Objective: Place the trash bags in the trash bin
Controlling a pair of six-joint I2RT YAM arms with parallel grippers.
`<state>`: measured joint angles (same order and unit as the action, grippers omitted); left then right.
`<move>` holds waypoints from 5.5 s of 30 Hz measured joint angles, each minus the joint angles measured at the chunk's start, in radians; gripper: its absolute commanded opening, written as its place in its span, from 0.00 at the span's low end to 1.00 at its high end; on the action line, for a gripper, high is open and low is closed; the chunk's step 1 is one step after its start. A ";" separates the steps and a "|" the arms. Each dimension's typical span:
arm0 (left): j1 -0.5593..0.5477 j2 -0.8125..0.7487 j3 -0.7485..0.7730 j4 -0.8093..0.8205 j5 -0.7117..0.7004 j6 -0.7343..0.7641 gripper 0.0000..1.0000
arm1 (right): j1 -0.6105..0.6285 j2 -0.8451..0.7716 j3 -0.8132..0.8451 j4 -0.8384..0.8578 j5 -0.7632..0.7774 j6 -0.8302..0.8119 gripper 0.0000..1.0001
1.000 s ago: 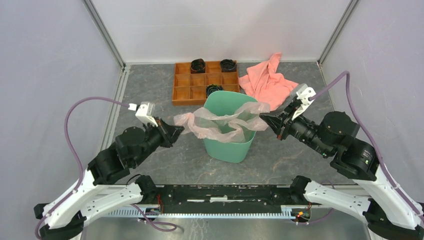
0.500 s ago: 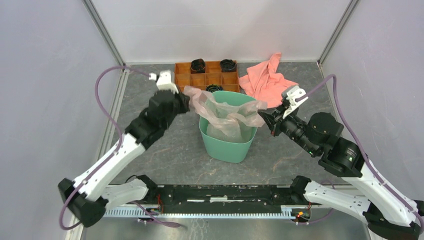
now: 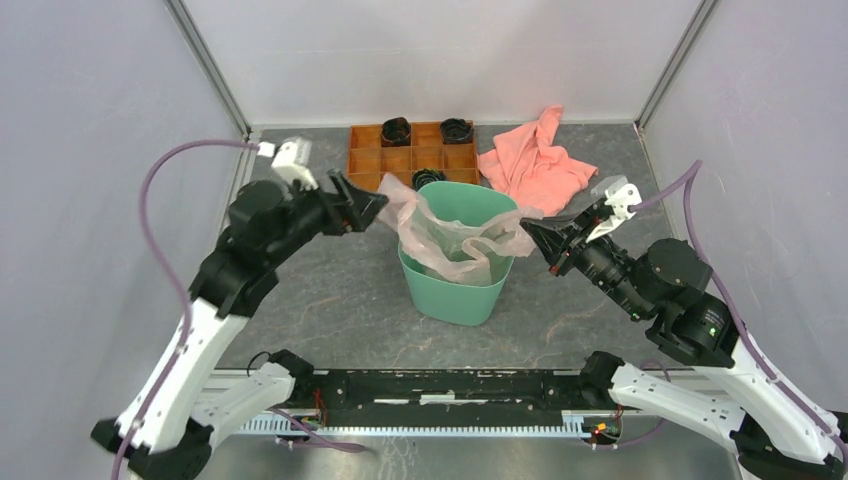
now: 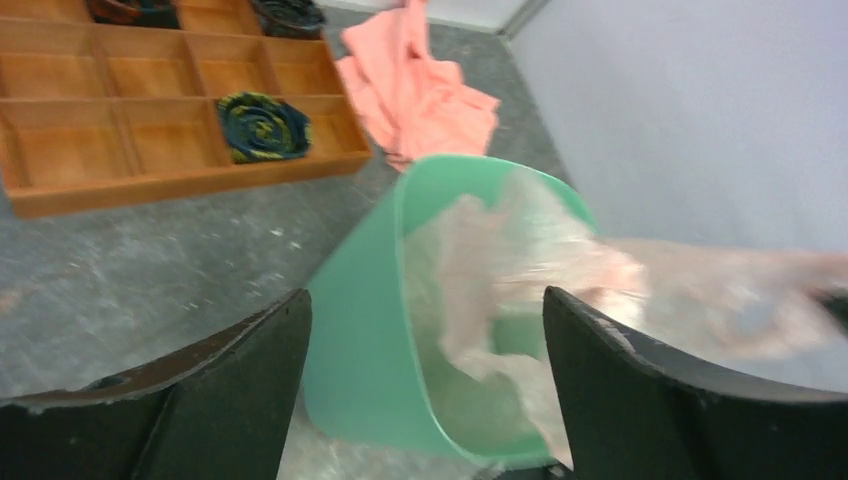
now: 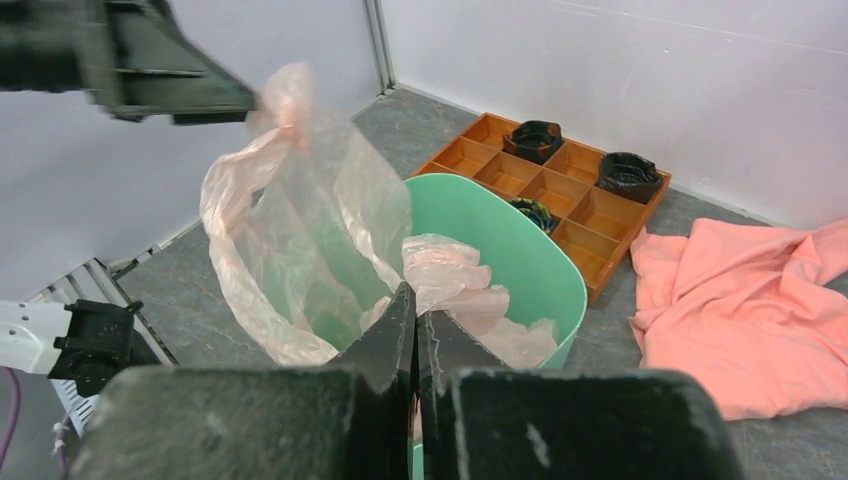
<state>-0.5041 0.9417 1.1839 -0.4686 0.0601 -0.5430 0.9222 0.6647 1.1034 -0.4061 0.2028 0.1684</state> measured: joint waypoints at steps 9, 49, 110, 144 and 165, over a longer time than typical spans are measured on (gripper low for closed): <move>-0.011 -0.277 -0.130 0.005 0.254 -0.312 0.94 | 0.000 0.051 0.011 0.009 -0.034 0.002 0.01; -0.304 -0.437 -0.419 0.065 0.064 -0.355 0.02 | 0.000 -0.040 0.178 -0.422 0.204 -0.119 0.38; -0.304 -0.474 -0.630 0.259 0.286 -0.436 0.05 | 0.004 -0.068 -0.120 -0.151 0.267 0.197 0.00; -0.304 -0.462 -0.771 0.335 0.229 -0.463 0.18 | 0.003 -0.358 -0.522 -0.199 0.218 0.245 0.00; -0.305 -0.666 -0.570 -0.029 0.037 -0.379 1.00 | 0.000 -0.321 -0.346 -0.264 -0.077 0.164 0.98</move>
<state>-0.8093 0.2760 0.6140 -0.4976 0.0975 -0.9222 0.9226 0.3435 0.7574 -0.6697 0.1257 0.3325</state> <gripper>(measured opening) 0.994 0.979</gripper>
